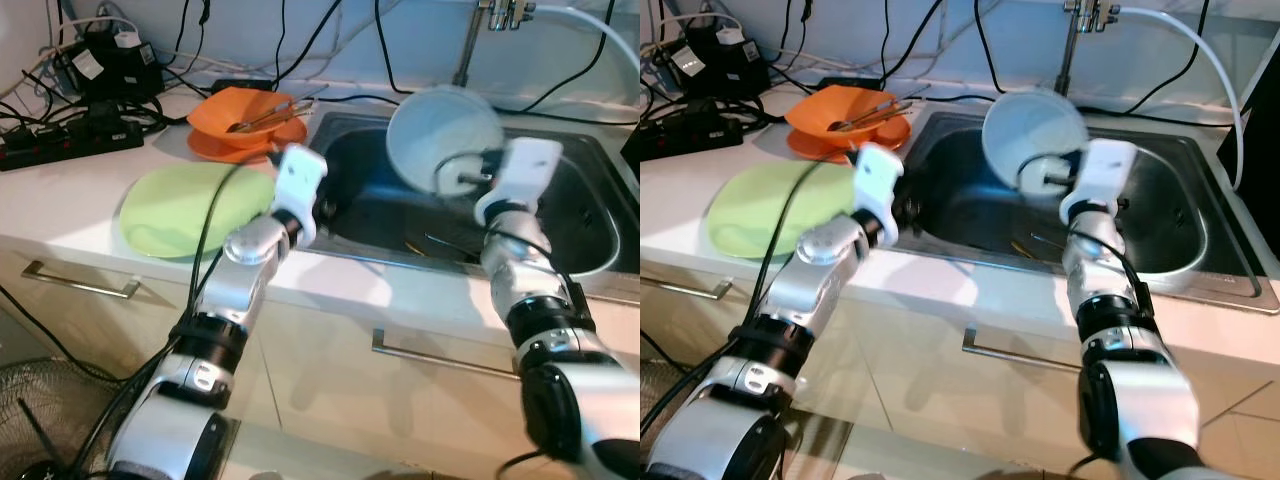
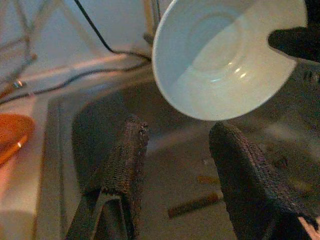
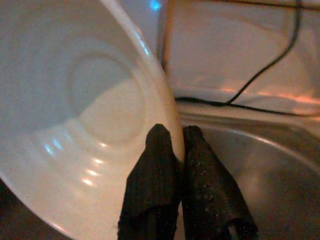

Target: Kitchen organization

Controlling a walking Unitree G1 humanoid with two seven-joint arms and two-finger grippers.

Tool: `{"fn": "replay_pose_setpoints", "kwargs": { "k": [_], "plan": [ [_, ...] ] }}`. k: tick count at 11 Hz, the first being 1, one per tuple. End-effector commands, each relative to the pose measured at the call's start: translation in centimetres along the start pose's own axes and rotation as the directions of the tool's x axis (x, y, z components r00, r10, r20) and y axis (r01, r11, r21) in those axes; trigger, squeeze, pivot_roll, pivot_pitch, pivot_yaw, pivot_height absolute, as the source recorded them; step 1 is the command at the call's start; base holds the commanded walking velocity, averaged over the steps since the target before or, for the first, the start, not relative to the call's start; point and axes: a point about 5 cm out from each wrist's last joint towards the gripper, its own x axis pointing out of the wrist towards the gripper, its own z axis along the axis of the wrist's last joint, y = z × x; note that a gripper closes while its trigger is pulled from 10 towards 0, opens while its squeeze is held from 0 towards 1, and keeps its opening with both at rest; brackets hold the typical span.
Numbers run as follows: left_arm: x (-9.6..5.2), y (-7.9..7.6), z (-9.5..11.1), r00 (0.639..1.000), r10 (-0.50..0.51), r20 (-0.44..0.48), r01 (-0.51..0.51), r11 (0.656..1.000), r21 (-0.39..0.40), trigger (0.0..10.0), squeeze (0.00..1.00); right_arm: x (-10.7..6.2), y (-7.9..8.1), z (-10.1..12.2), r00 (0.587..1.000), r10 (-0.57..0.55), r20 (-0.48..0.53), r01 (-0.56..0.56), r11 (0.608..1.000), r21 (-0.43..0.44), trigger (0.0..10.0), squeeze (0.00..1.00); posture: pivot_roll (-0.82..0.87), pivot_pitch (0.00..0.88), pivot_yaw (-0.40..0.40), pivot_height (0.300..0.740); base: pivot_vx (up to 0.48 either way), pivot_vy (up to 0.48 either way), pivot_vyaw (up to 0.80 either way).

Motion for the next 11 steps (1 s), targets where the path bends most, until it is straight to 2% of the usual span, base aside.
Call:
{"fn": "replay_pose_setpoints", "kwargs": {
  "k": [1,2,5,6,8,11],
  "plan": [
    [-0.1,-0.2,0.2,1.0,-0.022,-0.018,0.022,1.0,0.012,10.0,0.0,0.6,0.5,1.4,0.999,0.009,0.036,-0.007,0.998,-0.06,10.0,0.0,0.22,0.0,0.002,0.74,0.0,0.0,0.0],
    [-0.3,-1.1,-0.1,0.996,-0.075,-0.058,0.075,0.997,-0.002,10.0,0.0,0.7,1.0,1.0,1.0,0.028,0.007,-0.027,0.991,-0.133,10.0,0.0,0.23,0.0,-0.003,0.74,0.0,0.0,0.0],
    [-0.4,-1.6,-0.2,0.992,-0.1,-0.081,0.099,0.995,-0.019,10.0,0.0,0.4,2.1,-0.4,0.992,0.089,-0.088,-0.107,0.967,-0.229,10.0,0.0,0.24,0.0,-0.01,0.74,0.0,0.0,0.0],
    [-0.5,-1.8,0.0,0.99,-0.109,-0.091,0.107,0.994,-0.024,10.0,0.0,0.1,2.3,-1.4,0.984,0.094,-0.15,-0.13,0.96,-0.25,10.0,0.0,0.24,0.0,-0.01,0.74,0.0,0.0,0.0],
    [-0.8,-2.1,0.0,0.988,-0.117,-0.101,0.114,0.993,-0.029,10.0,0.0,-0.5,2.5,-2.7,0.971,0.096,-0.217,-0.147,0.961,-0.234,10.0,0.0,0.26,0.0,-0.022,0.74,0.0,0.0,0.0],
    [-1.1,-2.1,-0.2,0.985,-0.114,-0.128,0.111,0.993,-0.032,10.0,0.0,-0.9,3.3,-3.5,0.957,0.13,-0.259,-0.193,0.952,-0.236,10.0,0.0,0.27,0.0,-0.028,0.74,0.0,0.0,0.0]
  ]
}}
